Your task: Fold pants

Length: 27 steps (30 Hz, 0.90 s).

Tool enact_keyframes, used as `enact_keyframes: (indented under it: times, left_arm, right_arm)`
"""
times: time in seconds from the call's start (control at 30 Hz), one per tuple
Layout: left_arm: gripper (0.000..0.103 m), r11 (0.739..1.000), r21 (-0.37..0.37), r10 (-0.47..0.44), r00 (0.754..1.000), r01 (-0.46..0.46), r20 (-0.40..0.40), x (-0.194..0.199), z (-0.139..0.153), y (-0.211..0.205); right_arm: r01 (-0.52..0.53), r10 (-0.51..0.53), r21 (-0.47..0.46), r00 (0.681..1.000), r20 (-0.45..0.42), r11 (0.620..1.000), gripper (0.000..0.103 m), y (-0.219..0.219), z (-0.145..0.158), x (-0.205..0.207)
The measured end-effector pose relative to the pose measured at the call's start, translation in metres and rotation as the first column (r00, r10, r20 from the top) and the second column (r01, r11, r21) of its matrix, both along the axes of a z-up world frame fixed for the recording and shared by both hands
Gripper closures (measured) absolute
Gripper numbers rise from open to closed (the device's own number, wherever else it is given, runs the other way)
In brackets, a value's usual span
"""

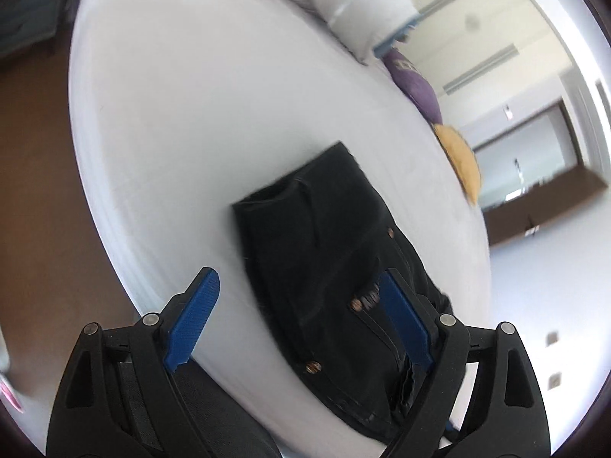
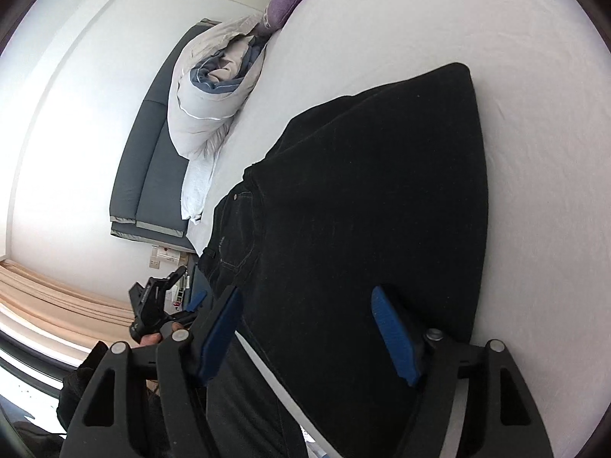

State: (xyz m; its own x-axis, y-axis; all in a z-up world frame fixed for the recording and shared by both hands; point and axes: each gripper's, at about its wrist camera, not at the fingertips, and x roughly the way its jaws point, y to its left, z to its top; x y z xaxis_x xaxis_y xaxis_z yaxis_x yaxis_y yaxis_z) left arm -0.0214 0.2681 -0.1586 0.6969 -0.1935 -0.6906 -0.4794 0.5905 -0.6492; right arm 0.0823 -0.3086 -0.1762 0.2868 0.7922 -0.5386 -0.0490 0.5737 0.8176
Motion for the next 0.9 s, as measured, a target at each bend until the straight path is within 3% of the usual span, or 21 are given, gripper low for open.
enact_keyframes:
  times: [0.2,0.43,0.47,0.57,0.6,0.67,0.77,0.9]
  left_arm:
    - [0.018,0.988,-0.151,0.025,1.000,-0.024,0.000,0.007,-0.034,0.020]
    - [0.019,0.962,-0.269,0.063,0.998,-0.054,0.025,0.009,-0.064,0.025]
    - [0.022,0.957,-0.286,0.067,0.997,-0.055,0.033,0.009,-0.065,0.028]
    - [0.046,0.949,-0.314,0.045,0.998,-0.030,0.043,0.020,-0.068,0.031]
    - [0.051,0.936,-0.352,0.051,0.998,-0.031,0.048,0.024,-0.075,0.034]
    - [0.052,0.911,-0.410,0.073,0.996,-0.043,0.059,0.027,-0.084,0.039]
    - [0.062,0.881,-0.471,0.099,0.993,-0.056,0.068,0.030,-0.094,0.044]
    - [0.071,0.867,-0.496,0.101,0.992,-0.053,0.069,0.033,-0.100,0.045]
  right_arm:
    - [0.051,-0.054,0.141,0.998,0.016,0.989,0.029,-0.003,0.010,-0.010]
    - [0.023,-0.025,0.144,1.000,0.016,0.989,0.029,0.007,0.015,-0.011]
    - [0.020,-0.023,0.147,1.000,0.015,0.989,0.029,0.009,0.015,-0.012]
    - [0.009,-0.012,0.151,1.000,0.016,0.988,0.029,0.012,0.015,-0.011]
    - [0.006,-0.008,0.152,1.000,0.015,0.988,0.029,0.013,0.015,-0.011]
    - [-0.001,-0.002,0.153,1.000,0.015,0.988,0.029,0.018,0.016,-0.011]
    - [-0.011,0.008,0.156,1.000,0.020,0.988,0.029,0.021,0.018,-0.013]
    - [-0.014,0.011,0.163,1.000,0.020,0.986,0.029,0.026,0.020,-0.012]
